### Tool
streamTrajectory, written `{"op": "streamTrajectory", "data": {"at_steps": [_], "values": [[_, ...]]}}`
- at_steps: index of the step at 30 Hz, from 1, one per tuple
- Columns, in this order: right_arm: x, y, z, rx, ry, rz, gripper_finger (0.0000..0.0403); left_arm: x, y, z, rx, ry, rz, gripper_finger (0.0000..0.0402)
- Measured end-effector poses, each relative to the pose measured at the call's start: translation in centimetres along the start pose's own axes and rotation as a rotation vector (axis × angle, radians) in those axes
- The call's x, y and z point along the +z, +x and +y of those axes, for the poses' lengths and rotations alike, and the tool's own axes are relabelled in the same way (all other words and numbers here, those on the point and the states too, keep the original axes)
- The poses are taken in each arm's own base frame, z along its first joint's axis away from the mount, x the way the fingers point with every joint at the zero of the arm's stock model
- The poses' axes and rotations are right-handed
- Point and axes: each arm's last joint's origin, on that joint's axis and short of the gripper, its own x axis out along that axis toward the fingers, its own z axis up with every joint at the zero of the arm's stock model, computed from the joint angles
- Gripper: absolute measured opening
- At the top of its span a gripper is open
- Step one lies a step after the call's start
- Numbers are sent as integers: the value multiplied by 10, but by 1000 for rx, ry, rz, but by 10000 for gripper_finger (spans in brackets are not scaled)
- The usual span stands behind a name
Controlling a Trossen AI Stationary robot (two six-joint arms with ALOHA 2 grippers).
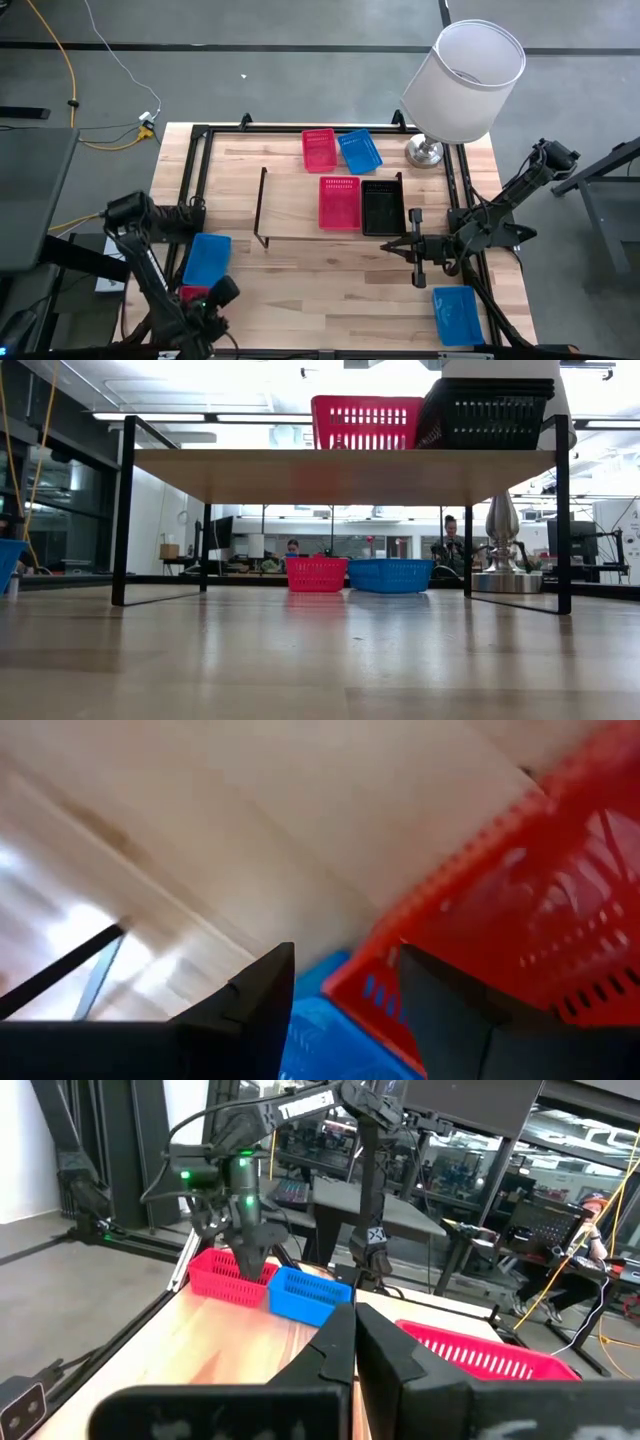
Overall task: Stack baskets on shelf by color
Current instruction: Stack the bottom red bin on the red bin on the shelf
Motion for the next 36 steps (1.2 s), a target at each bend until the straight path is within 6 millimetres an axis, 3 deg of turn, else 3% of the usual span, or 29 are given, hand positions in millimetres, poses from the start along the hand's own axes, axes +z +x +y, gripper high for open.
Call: {"op": "streamTrajectory", "data": {"at_steps": [8,24,28,33,36], "values": [[0,0,0,0,0,0,0,7,14,-13,-23,47,53,167],[-1,0,0,1,3,5,0,19,30,-15,-45,189,49,161],[-1,0,0,2,2,6,0,20,31,-9,-52,167,53,121],[-1,0,0,2,2,6,0,22,34,5,-69,98,60,27],[-1,0,0,2,2,7,0,24,36,13,-106,67,59,11]]}}
